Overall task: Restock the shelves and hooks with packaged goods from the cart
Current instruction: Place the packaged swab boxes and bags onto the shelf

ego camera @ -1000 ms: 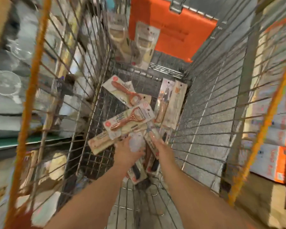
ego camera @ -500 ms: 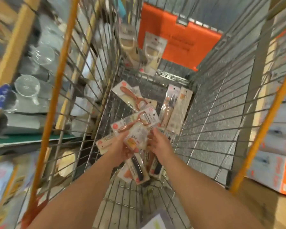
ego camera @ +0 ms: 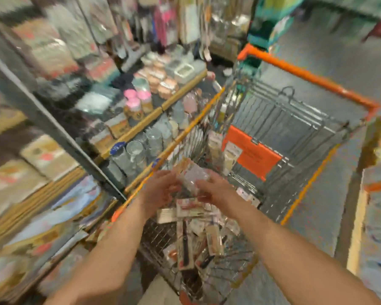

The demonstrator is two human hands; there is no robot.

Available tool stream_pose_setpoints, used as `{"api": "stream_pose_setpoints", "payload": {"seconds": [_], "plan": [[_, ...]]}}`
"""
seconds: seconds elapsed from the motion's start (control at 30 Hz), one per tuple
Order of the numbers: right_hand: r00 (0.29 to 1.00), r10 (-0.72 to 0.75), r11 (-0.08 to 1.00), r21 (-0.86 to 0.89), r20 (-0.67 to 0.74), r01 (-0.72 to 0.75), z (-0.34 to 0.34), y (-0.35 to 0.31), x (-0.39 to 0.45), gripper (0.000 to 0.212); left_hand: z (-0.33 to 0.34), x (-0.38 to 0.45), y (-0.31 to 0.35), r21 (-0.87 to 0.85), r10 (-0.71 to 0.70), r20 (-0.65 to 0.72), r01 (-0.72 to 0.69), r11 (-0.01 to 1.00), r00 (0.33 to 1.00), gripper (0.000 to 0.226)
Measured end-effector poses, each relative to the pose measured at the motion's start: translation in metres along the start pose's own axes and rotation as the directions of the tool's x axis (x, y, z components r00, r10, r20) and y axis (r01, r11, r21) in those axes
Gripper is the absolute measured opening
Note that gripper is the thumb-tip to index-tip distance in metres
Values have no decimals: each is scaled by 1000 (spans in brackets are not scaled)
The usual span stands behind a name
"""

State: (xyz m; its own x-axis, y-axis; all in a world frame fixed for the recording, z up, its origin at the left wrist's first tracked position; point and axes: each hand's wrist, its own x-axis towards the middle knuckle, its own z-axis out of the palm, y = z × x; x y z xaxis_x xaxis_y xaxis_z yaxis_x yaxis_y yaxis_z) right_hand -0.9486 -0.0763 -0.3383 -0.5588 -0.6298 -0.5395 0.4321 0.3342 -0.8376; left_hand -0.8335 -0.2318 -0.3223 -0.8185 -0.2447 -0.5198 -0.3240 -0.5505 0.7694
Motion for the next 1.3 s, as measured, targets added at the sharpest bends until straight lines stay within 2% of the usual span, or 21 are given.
{"api": "stream_pose_setpoints", "payload": {"seconds": [0.07,0.17,0.23,0.3,0.37,0.47,0.6,0.67,0.77,0.87,1.0,1.1,1.23,1.3], "plan": [[996,-30,999,-22,81,32,33,-22,-15,41,-8,-39,19,21,60,-154,-57,998,986,20],[971,-81,989,-101,224,106,91,-57,-32,51,-30,-93,44,57,248,-259,-242,969,933,28],[943,-96,976,-154,319,152,132,-79,-40,36,-54,-126,56,62,320,-406,-324,944,856,13],[905,-106,961,-190,411,199,171,-93,-45,20,-77,-158,68,84,357,-514,-369,926,780,11],[873,-136,936,-227,468,268,211,-104,-47,28,-98,-186,78,102,401,-550,-417,903,733,12],[821,-137,919,-238,554,314,266,-123,-54,12,-130,-221,94,124,437,-609,-464,877,662,13],[758,-140,904,-229,638,360,331,-146,-56,12,-174,-254,122,163,471,-646,-495,854,600,11],[756,-169,899,-215,632,381,362,-155,-48,13,-202,-262,136,191,487,-648,-494,848,586,8],[756,-193,892,-210,625,401,405,-169,-32,27,-241,-265,161,214,501,-640,-491,844,582,6],[762,-216,893,-192,610,407,435,-182,-11,18,-282,-265,188,241,529,-637,-507,828,561,12],[836,-314,921,-67,450,383,450,-198,24,14,-332,-262,219,311,571,-663,-515,799,485,39],[874,-368,918,-26,318,396,446,-202,43,11,-352,-256,237,289,554,-708,-536,793,438,32],[833,-522,835,-87,185,543,440,-215,50,11,-361,-239,254,291,547,-696,-514,807,464,57],[788,-599,770,-168,144,616,436,-224,55,10,-355,-228,260,326,559,-688,-492,807,462,49]]}}
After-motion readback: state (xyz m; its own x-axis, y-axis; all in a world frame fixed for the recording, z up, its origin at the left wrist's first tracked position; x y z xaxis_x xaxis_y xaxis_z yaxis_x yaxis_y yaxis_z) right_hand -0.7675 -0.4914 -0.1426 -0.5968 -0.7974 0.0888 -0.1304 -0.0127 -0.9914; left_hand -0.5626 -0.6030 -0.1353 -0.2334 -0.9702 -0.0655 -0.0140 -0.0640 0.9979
